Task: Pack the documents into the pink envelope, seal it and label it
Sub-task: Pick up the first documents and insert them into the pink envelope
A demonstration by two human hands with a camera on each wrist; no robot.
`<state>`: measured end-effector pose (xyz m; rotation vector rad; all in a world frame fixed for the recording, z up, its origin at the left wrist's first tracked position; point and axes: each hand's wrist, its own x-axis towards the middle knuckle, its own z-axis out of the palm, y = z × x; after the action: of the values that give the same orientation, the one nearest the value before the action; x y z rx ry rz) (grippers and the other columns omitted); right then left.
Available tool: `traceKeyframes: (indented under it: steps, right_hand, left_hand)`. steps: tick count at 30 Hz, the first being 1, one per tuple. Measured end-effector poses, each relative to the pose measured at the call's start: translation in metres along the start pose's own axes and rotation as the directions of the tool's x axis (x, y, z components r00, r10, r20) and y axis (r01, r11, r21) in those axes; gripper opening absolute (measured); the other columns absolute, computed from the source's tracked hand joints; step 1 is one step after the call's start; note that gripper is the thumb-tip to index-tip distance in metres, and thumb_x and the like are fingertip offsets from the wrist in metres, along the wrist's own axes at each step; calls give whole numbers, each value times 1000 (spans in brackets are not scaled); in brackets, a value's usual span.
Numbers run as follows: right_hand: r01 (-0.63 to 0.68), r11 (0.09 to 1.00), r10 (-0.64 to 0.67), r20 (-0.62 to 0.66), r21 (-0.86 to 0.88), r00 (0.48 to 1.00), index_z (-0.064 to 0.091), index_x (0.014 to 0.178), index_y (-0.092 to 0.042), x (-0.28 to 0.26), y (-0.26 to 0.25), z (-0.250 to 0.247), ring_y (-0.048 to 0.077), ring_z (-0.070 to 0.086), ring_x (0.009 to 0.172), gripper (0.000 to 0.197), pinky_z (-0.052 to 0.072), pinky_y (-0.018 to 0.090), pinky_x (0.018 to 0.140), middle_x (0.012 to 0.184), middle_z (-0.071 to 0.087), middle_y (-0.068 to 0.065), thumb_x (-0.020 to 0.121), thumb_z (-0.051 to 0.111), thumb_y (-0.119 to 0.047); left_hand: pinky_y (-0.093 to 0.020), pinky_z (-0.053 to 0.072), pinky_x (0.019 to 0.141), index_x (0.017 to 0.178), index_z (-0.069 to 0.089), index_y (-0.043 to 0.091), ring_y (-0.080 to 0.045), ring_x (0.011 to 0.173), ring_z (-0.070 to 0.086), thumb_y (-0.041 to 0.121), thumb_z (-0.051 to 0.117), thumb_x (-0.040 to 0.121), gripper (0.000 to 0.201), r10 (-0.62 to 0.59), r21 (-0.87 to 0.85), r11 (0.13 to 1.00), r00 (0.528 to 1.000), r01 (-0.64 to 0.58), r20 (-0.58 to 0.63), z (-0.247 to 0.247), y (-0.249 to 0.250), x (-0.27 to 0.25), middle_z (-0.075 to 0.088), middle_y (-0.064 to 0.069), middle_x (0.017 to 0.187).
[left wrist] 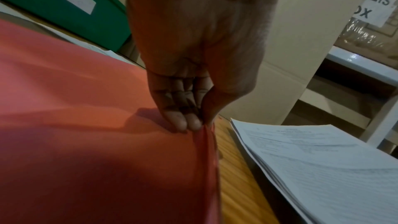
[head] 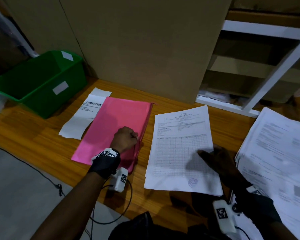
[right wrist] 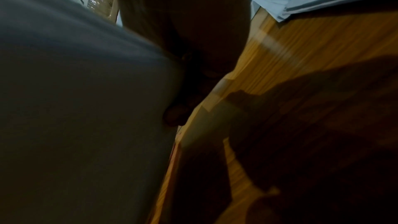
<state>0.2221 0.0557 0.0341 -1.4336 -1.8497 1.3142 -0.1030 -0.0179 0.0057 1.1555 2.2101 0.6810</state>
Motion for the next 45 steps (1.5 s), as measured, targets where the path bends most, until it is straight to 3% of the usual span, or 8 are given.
traceKeyframes:
  steps: [7, 14, 16, 19, 24, 30, 33, 45]
  right_hand:
    - [8, 985, -29, 124, 172, 992, 66, 114, -5, 13, -1, 1, -14, 65, 75, 27, 50, 8, 61, 99, 66, -12, 87, 69, -8]
    - [-124, 947, 48, 250, 298, 967, 64, 120, -2, 35, -16, 11, 20, 70, 99, 33, 60, 23, 71, 118, 69, 10, 88, 67, -4]
    - [-125, 947, 36, 290, 295, 956, 65, 118, -1, 37, -19, 11, 17, 72, 94, 30, 59, 22, 68, 115, 71, 9, 88, 66, -3]
    - [-123, 958, 35, 321, 260, 946, 67, 113, -6, 32, -20, 7, 8, 73, 82, 26, 54, 15, 61, 103, 73, 0, 87, 67, -4]
    - [-165, 957, 59, 399, 239, 915, 68, 113, -11, 31, -10, 2, 20, 73, 93, 27, 59, 29, 71, 107, 75, 4, 86, 69, -8]
    - [-123, 921, 45, 212, 369, 976, 69, 109, -6, 50, -18, 14, 9, 74, 80, 23, 55, 18, 59, 103, 74, 1, 86, 69, -3]
    - [-82, 910, 45, 100, 406, 994, 68, 111, -4, 58, -18, 30, 15, 72, 85, 26, 59, 25, 69, 105, 72, 7, 86, 69, 0]
    - [129, 954, -125, -32, 270, 992, 66, 111, -2, 53, -15, 54, 25, 71, 95, 21, 58, 41, 79, 107, 72, 11, 90, 66, -6]
  left_hand:
    - [-21, 49, 76, 76, 73, 23, -14, 85, 69, 15, 70, 80, 9, 9, 25, 1000, 997, -7, -79, -12, 8, -8, 75, 3, 91]
    - [-41, 57, 75, 58, 61, 36, -22, 89, 65, 21, 67, 72, 22, 134, 190, 977, 974, -98, -185, -21, 15, -23, 62, 6, 90]
    - [-42, 56, 78, 58, 61, 32, -22, 91, 65, 17, 69, 72, 22, 100, 132, 989, 966, -70, -237, -24, 17, -24, 59, 9, 89]
    - [-28, 49, 81, 68, 70, 16, -21, 88, 64, 8, 68, 74, 10, 62, 44, 998, 948, -51, -311, -28, 21, -24, 55, 5, 88]
    - [-21, 38, 81, 73, 70, 10, -16, 94, 58, 8, 69, 77, 4, 60, -14, 998, 950, -68, -306, -34, 21, -25, 59, -4, 103]
    - [-23, 39, 84, 79, 71, 12, -12, 98, 56, 13, 68, 80, 4, 118, -25, 992, 979, -123, -164, -27, 21, -34, 60, 0, 108]
    - [-27, 44, 87, 78, 72, 12, -14, 97, 59, 7, 66, 79, 8, 156, -68, 984, 980, -165, -124, -21, 20, -41, 63, 0, 102]
    - [-29, 46, 92, 74, 69, 19, -14, 96, 60, 4, 64, 80, 17, 178, -92, 979, 983, -181, -40, -15, 13, -44, 61, 2, 98]
